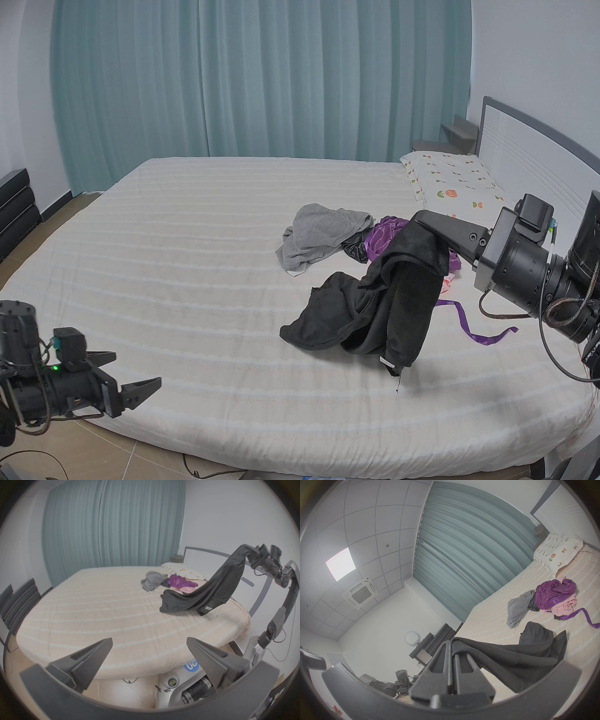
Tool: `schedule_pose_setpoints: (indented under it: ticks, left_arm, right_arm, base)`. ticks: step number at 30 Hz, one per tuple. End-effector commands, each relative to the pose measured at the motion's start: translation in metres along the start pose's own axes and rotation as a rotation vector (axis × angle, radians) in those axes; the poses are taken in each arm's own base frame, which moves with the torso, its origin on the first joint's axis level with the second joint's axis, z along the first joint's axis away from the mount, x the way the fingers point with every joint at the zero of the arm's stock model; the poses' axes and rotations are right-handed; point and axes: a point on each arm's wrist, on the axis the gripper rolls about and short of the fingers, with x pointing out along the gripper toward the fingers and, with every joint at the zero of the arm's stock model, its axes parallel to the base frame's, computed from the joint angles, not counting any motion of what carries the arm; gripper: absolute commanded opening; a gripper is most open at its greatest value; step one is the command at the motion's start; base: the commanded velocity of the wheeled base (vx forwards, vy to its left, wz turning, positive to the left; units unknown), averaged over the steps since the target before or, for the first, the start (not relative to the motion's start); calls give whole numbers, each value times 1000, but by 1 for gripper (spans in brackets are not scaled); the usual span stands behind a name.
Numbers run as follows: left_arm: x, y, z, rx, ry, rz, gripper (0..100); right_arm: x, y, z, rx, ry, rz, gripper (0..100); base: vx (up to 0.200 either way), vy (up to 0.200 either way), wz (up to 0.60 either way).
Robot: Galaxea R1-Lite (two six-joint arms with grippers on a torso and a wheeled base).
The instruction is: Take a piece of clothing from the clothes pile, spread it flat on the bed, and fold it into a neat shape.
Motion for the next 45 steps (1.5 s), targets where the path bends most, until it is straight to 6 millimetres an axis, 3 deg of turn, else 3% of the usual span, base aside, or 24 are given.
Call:
schedule_pose_setpoints:
  ticks: [1, 5, 15, 23, 32, 39, 44, 45]
  left_arm:
    - [129, -16, -1, -10, 243, -103, 100]
    - [163, -35, 10, -13, 219, -106, 100]
    - [247, -57, -2, 31, 247, -111, 100]
    - [287, -70, -3, 40, 163, -139, 100]
    - [318, -89, -3, 62, 124, -172, 100]
    - [352, -97, 2, 62, 42, -73, 100]
    - [357, -103, 11, 8, 11, -73, 100]
    - [359, -103, 9, 7, 12, -73, 0]
  right_arm:
    - [8, -3, 2, -2, -10, -15, 0]
    - [9, -3, 6, -5, -25, -13, 0]
    - [12, 2, 13, -33, -79, -22, 0]
    - [13, 4, 11, -54, -81, -23, 0]
    - [13, 4, 12, -53, -85, -24, 0]
    - [12, 5, 13, -54, -87, -22, 0]
    - [12, 4, 12, -52, -84, -26, 0]
    - [12, 3, 12, -51, -84, -28, 0]
  base:
    - [0, 0, 0]
    - [0, 0, 0]
    - [0, 0, 0]
    - [0, 0, 0]
    - [0, 0, 0]
    - [0, 0, 0]
    - [0, 0, 0]
    - [0, 0, 0]
